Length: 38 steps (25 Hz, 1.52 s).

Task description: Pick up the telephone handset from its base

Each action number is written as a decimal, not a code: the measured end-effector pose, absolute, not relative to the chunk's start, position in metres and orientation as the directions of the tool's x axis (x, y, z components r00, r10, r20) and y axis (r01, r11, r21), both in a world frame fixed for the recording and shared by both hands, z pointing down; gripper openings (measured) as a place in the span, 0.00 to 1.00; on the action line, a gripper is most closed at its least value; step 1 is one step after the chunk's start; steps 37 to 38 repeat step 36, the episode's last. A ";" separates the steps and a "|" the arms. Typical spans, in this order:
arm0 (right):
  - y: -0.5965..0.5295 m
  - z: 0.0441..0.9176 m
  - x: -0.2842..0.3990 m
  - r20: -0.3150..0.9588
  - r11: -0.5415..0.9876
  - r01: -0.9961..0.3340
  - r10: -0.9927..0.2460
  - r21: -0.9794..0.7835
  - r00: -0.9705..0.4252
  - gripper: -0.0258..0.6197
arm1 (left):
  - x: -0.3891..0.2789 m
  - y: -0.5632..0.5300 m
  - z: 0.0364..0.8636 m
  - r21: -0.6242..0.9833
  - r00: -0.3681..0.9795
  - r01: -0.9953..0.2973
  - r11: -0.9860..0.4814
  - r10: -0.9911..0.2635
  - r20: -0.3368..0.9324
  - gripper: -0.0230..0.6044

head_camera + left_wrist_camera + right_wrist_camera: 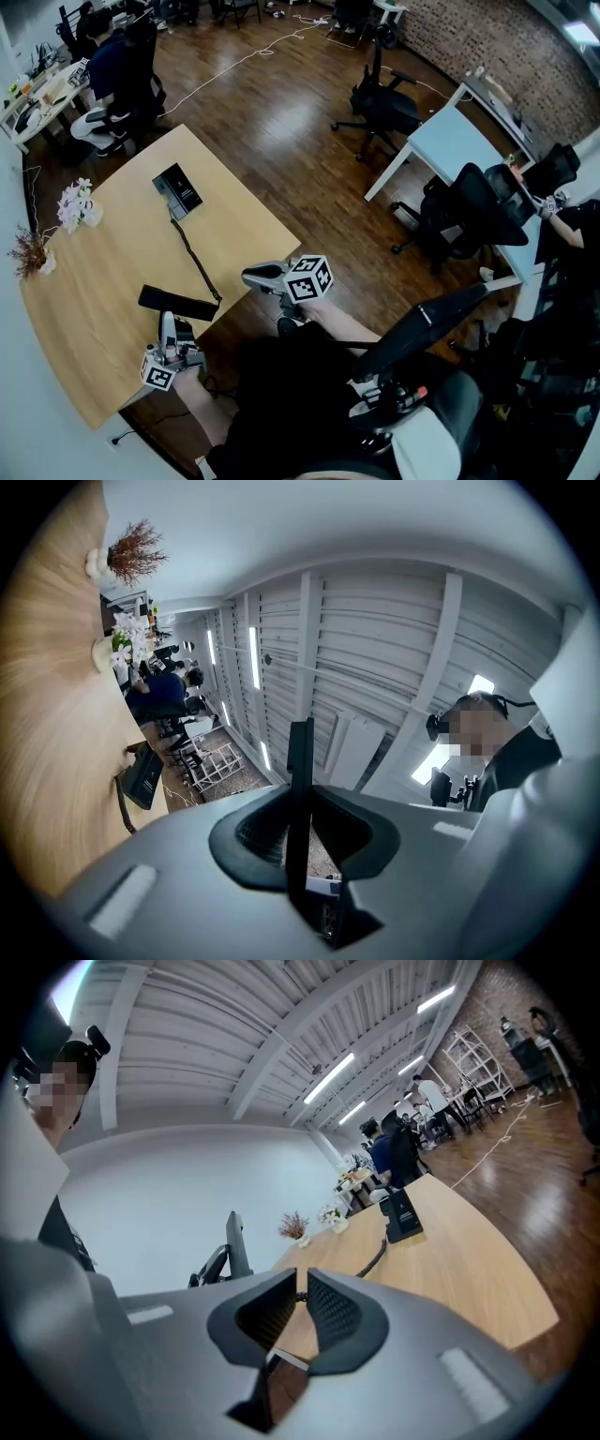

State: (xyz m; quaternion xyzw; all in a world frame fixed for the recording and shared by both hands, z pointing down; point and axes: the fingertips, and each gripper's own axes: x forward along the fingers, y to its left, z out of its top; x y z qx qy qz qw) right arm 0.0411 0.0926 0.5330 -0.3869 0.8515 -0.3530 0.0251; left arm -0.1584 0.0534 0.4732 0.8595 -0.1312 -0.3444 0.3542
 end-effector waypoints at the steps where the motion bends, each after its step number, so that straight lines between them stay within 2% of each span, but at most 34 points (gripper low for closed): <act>1: 0.092 0.533 0.041 0.231 0.450 -0.643 -0.679 -0.619 -0.697 0.09 | -0.159 0.051 0.475 0.695 0.733 0.009 -0.719 -0.468 -0.494 0.15; 8: 0.085 0.532 0.040 0.223 0.443 -0.655 -0.698 -0.612 -0.680 0.04 | -0.163 0.039 0.483 0.686 0.743 0.000 -0.727 -0.459 -0.487 0.15; 28: 0.075 0.523 0.012 0.238 0.463 -0.686 -0.703 -0.562 -0.670 0.04 | -0.179 0.025 0.487 0.709 0.764 -0.010 -0.705 -0.462 -0.449 0.15; 38: 0.057 0.525 0.023 0.244 0.451 -0.701 -0.717 -0.552 -0.653 0.04 | -0.171 0.002 0.486 0.704 0.774 -0.014 -0.710 -0.453 -0.442 0.15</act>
